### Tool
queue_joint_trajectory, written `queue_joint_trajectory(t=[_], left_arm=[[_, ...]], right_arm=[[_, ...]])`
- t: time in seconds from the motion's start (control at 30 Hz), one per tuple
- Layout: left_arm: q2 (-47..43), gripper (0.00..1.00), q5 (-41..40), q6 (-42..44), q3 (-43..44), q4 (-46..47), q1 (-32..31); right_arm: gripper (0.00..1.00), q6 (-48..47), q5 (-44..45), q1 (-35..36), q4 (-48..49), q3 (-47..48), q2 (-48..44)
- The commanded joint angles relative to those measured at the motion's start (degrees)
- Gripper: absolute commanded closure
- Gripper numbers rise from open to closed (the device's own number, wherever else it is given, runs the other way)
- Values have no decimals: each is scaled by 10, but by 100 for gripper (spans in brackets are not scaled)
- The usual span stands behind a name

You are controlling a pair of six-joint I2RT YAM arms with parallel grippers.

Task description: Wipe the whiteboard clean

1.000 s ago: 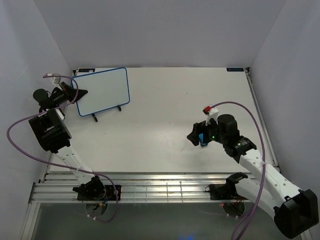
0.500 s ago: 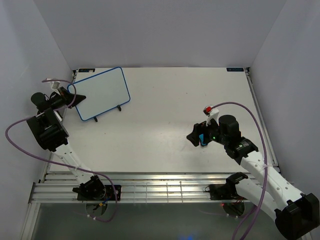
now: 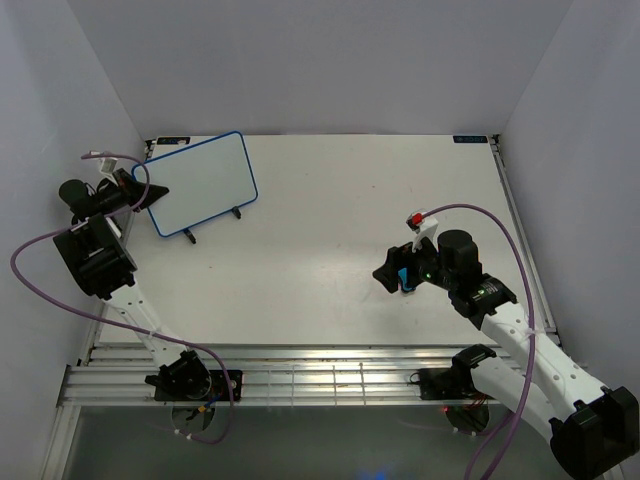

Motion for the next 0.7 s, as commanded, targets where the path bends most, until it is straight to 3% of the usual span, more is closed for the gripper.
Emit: queue_joint_trajectory(t=[0.0, 0.23, 0.37, 0.6, 0.67], left_arm=[[9, 100, -35, 83, 25, 60, 10], [3, 100, -54, 113, -36, 60, 10], [-7, 87, -70, 132, -72, 60, 14], [-23, 81, -85, 132, -88, 59, 21], [-27, 88, -84, 129, -85, 59, 24]], right_arm=[[10, -7, -13, 3, 26, 5, -7], [10, -9, -14, 4, 25, 3, -13], [10, -7, -17, 4, 23, 2, -18], [10, -7, -16, 5, 23, 2, -22], [10, -8, -17, 5, 23, 2, -24]])
